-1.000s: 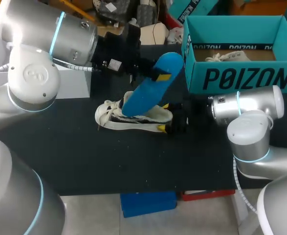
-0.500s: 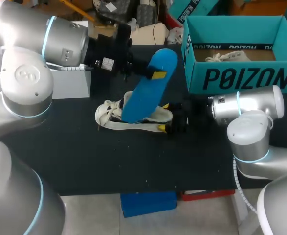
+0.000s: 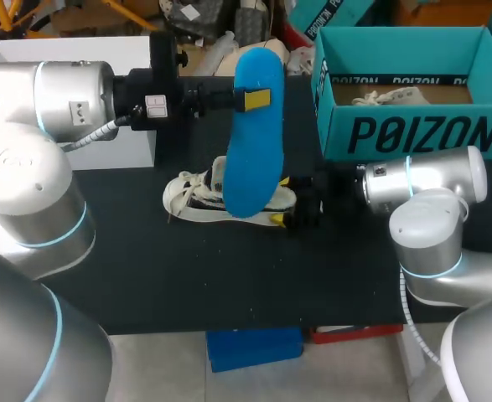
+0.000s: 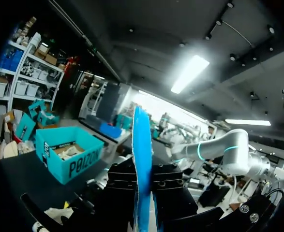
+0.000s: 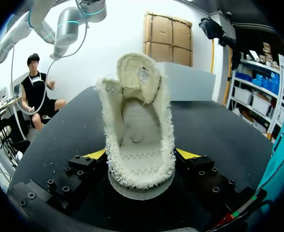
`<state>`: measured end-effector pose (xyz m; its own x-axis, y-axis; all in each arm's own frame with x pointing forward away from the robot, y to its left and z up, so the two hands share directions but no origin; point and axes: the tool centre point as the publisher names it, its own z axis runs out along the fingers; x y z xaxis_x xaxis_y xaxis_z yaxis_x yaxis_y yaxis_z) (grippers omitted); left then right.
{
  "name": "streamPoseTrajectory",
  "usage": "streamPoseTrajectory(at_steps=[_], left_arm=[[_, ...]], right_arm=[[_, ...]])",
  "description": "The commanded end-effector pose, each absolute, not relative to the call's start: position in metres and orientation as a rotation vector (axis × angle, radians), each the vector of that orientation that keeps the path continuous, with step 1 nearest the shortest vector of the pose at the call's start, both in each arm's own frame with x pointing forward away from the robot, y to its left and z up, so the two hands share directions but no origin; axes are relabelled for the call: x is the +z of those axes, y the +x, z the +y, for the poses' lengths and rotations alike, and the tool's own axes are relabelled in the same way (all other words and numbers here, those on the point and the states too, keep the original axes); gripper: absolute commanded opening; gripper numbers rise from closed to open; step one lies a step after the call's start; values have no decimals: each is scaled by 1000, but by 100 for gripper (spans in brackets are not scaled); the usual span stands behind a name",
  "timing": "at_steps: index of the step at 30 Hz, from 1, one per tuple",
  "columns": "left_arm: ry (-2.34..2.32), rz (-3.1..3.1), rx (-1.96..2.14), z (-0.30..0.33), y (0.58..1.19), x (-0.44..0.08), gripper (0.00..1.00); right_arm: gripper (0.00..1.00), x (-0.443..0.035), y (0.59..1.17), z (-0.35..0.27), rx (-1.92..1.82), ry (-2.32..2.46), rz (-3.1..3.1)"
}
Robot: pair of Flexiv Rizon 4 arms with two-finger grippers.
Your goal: Take the shoe out of the shoebox, open the shoe tongue, remove and reinsert the insole, then place the shoe into the shoebox
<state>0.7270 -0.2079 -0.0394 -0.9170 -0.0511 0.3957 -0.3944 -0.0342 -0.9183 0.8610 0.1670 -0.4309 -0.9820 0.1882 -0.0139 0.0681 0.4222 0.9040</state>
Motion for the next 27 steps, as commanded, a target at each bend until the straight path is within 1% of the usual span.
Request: streamPoseTrajectory(at_steps=[1, 8, 19, 27], left_arm=[[476, -1963, 2109, -209, 711, -25, 0], [419, -1953, 2095, -214, 698, 5, 0], [285, -1937, 2041, -223, 659, 50, 0], [310, -1920, 2083, -222, 652, 57, 0]], right_arm=[[0, -434, 860, 168, 1613, 232, 2552], [0, -434, 860, 168, 1613, 232, 2552], [0, -434, 860, 168, 1613, 232, 2552], [0, -434, 860, 168, 1613, 232, 2552]])
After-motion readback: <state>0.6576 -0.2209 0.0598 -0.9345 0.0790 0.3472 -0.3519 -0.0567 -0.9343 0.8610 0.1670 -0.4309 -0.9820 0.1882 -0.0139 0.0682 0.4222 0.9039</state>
